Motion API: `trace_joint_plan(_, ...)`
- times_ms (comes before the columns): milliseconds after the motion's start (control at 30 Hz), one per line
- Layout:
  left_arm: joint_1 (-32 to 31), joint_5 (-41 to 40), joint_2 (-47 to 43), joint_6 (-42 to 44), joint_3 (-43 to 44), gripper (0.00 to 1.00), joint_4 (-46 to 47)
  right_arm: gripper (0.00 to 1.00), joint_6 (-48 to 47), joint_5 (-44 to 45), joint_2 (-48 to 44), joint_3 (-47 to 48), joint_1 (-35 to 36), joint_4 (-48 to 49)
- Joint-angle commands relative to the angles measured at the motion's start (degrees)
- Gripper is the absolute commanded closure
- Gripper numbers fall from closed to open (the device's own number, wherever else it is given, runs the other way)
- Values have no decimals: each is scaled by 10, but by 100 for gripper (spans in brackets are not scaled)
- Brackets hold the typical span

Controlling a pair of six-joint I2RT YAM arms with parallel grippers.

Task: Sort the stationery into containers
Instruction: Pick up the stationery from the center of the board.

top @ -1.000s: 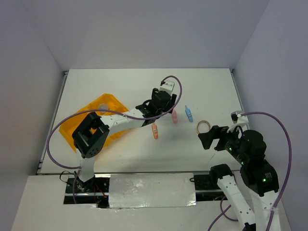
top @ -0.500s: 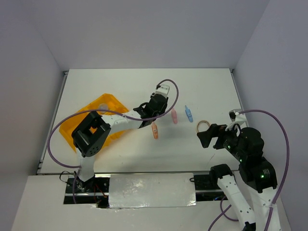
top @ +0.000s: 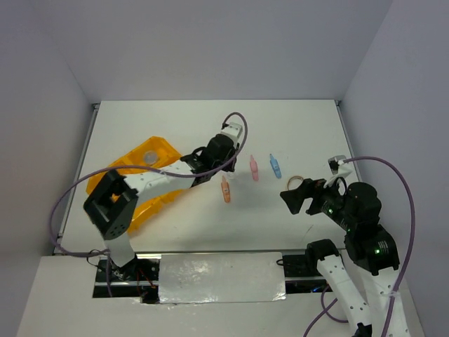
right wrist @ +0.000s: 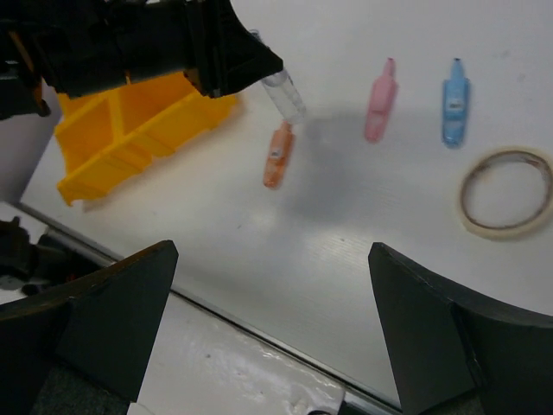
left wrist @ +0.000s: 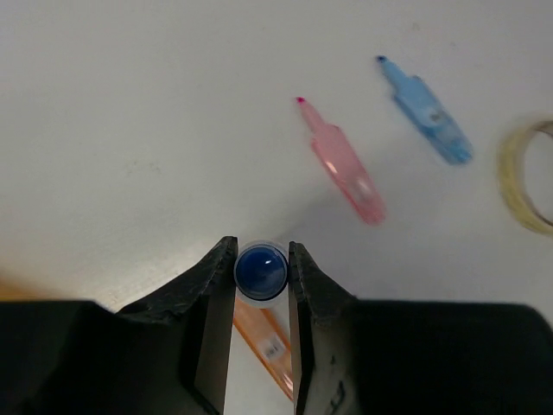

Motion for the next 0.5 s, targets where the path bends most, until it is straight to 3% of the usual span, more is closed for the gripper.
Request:
trace_joint_plan(0,0,170,-128,-17,33,100,-79,0,35,-118,12,-27,5,110)
trace_joint_plan(67,0,251,-161,-26,34,100,-127,0,49,-198,19,-44,4,176)
trace_joint_plan(100,0,348,-195,-32,18,100,-129,0,57,-222,23,-50,4,198)
trace_joint_plan(133,0,397,-211,-46,7,100,-124,1,60,-285,27,-64,5,226)
trace_joint_plan(233,-2,532,-274,-79,-45,100,-80,1,73,-336,43,-106,17,339)
trace_joint_plan(300,-5,555,-314,-88,-70,100,-70,1,72,-357,48,-124,48,412)
trace_joint_plan(467,-5,636,-377,-104,-97,100,-47,1,35,-330,85,-138,138,461)
